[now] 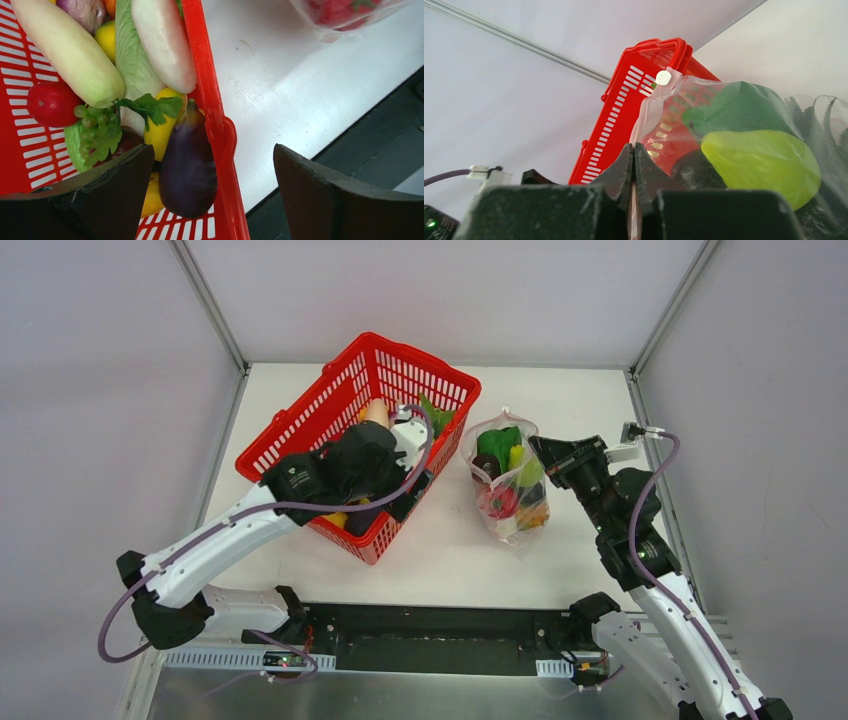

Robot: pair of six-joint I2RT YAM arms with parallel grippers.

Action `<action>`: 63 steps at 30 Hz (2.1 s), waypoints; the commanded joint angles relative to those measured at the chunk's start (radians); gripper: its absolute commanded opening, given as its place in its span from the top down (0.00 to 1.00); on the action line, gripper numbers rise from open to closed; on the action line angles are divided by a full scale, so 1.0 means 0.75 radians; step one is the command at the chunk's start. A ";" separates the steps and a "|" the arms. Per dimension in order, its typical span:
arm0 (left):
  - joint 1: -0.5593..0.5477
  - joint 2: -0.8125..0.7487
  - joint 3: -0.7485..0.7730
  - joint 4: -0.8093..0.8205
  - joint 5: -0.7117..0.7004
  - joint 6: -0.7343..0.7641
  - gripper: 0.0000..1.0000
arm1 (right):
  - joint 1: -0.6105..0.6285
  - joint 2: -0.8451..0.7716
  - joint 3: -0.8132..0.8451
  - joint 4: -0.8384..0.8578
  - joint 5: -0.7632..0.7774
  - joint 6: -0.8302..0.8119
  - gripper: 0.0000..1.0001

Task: Place the food in the zip-top bag and seal the zipper
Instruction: Adjust the bin at the center of the board, then pick up the fake fruit from the bin.

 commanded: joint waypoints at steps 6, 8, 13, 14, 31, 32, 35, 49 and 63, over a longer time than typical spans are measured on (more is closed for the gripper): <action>0.008 0.128 0.054 -0.057 -0.253 0.004 0.11 | 0.004 -0.016 0.044 0.065 0.017 -0.031 1.00; 0.008 0.105 0.017 -0.004 -0.303 -0.004 0.10 | 0.005 -0.017 0.041 0.064 0.019 -0.032 1.00; 0.056 0.013 -0.041 0.085 -0.271 -0.078 0.04 | 0.004 -0.024 0.037 0.059 0.019 -0.041 1.00; 0.080 -0.024 -0.059 0.113 -0.244 -0.094 0.03 | 0.005 -0.025 0.035 0.057 0.021 -0.045 1.00; 0.414 -0.278 -0.297 0.249 -0.109 -0.323 0.01 | 0.004 -0.009 0.030 0.059 0.004 -0.026 1.00; 0.414 -0.274 -0.289 0.251 -0.070 -0.314 0.01 | 0.004 -0.008 0.032 0.059 0.003 -0.028 1.00; 0.414 -0.268 -0.273 0.270 0.054 -0.288 0.01 | 0.005 -0.011 0.034 0.057 0.001 -0.035 1.00; 0.423 -0.296 -0.074 0.178 -0.244 -0.274 0.01 | 0.004 -0.024 0.065 0.026 -0.059 -0.099 1.00; 0.811 0.176 -0.040 0.184 -0.929 -0.646 0.03 | 0.004 -0.041 0.075 0.020 -0.121 -0.082 1.00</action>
